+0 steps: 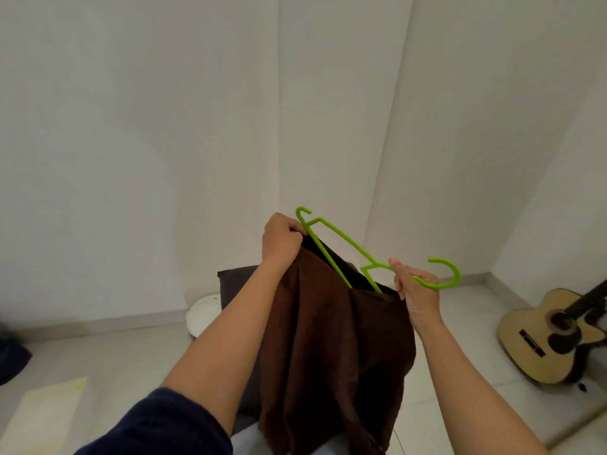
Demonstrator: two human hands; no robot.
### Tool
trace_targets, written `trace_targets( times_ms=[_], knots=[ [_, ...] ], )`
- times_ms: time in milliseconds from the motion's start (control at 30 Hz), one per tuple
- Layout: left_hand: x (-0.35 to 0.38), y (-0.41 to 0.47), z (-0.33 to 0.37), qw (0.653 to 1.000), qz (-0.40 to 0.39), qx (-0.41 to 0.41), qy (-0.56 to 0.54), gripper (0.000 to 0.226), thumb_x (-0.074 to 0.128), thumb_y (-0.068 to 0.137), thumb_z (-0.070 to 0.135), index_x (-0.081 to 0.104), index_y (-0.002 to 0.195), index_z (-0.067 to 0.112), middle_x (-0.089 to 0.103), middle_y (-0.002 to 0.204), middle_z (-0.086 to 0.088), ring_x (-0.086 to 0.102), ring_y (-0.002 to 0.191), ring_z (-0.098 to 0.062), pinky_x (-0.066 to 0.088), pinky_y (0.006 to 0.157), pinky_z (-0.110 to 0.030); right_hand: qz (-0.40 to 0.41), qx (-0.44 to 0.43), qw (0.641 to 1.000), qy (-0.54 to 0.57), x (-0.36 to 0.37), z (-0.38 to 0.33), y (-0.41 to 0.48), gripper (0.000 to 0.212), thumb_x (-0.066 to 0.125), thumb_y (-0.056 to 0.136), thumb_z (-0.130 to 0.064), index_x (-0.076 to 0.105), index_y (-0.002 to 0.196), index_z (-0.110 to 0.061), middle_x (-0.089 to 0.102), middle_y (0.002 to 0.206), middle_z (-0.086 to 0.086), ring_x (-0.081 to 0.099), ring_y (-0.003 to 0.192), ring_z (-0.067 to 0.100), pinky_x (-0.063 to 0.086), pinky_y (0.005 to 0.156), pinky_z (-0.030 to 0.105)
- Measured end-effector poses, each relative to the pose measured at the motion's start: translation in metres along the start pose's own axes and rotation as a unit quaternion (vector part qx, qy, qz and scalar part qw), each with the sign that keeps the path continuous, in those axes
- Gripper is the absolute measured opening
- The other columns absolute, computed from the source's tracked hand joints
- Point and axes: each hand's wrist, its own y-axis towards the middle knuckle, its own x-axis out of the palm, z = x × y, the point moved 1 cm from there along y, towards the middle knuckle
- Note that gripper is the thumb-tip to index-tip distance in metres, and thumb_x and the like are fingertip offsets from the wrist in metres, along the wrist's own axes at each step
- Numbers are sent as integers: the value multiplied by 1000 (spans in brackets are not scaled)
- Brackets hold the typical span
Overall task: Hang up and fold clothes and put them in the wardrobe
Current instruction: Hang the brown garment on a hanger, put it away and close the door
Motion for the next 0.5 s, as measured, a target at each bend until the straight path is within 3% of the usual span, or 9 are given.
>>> trace_targets(
  times_ms=[67,200,367,500],
  knots=[
    [-4,-1,-16,999,27,12,28,25,49,74,-7,68,73,9,59,88,-1,55,92,-21,36,75,-24,-27,-12,999,-41,-2,2,-2,51,63,88,-11,39,43,-9,30,31,-8,26,35,4,29,48,15],
    [-5,-1,-40,996,54,13,75,14,55,77,-2,60,81,11,62,98,-5,54,90,-21,34,71,-26,-69,-8,992,-105,-7,11,-6,53,66,87,-15,34,45,-8,25,39,-6,22,41,8,21,45,21],
    [-15,5,-53,994,76,-34,73,15,61,73,0,60,79,14,61,91,1,52,79,-16,36,66,-24,-103,23,985,-138,-6,18,-8,56,69,85,-22,32,42,-20,23,46,-7,21,47,10,18,47,23],
    [-20,11,-52,994,66,-40,75,16,60,69,-3,64,73,12,59,80,4,54,75,-15,37,58,-21,-124,22,971,-204,-1,17,-6,60,70,83,-24,32,37,-18,22,41,-7,22,43,9,20,47,23]
  ],
)
